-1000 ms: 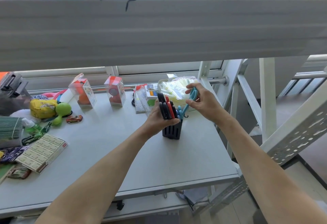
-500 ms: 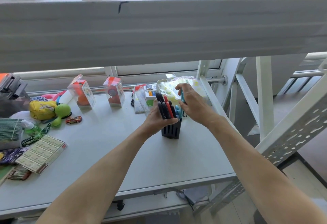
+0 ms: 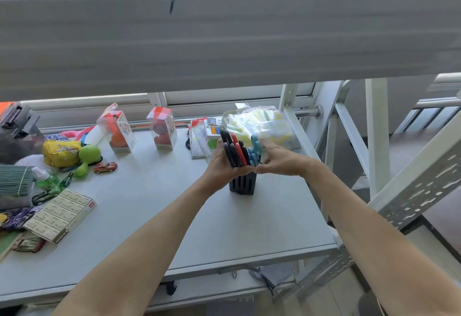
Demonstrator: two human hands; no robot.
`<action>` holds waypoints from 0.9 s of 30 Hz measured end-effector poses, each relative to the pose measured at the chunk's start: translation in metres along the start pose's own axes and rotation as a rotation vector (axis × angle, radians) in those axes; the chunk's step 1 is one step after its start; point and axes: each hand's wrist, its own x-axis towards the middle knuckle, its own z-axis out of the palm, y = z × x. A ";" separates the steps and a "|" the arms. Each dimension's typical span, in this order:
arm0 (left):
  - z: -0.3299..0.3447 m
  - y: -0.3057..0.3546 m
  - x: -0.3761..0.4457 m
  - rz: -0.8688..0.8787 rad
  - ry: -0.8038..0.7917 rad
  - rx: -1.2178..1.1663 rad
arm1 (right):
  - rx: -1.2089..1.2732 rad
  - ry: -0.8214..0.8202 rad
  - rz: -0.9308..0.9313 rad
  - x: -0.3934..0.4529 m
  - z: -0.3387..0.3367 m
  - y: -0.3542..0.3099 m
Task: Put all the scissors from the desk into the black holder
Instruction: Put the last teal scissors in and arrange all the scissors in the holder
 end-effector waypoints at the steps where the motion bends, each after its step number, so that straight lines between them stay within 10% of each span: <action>1: 0.000 0.000 0.000 0.001 -0.003 0.001 | 0.065 0.008 -0.033 -0.003 -0.001 0.003; 9: 0.001 0.001 0.002 0.008 0.001 0.031 | 0.061 0.231 -0.172 0.001 -0.010 -0.001; 27: -0.013 -0.001 0.009 -0.022 -0.187 0.045 | -0.047 0.172 0.009 -0.004 0.040 0.012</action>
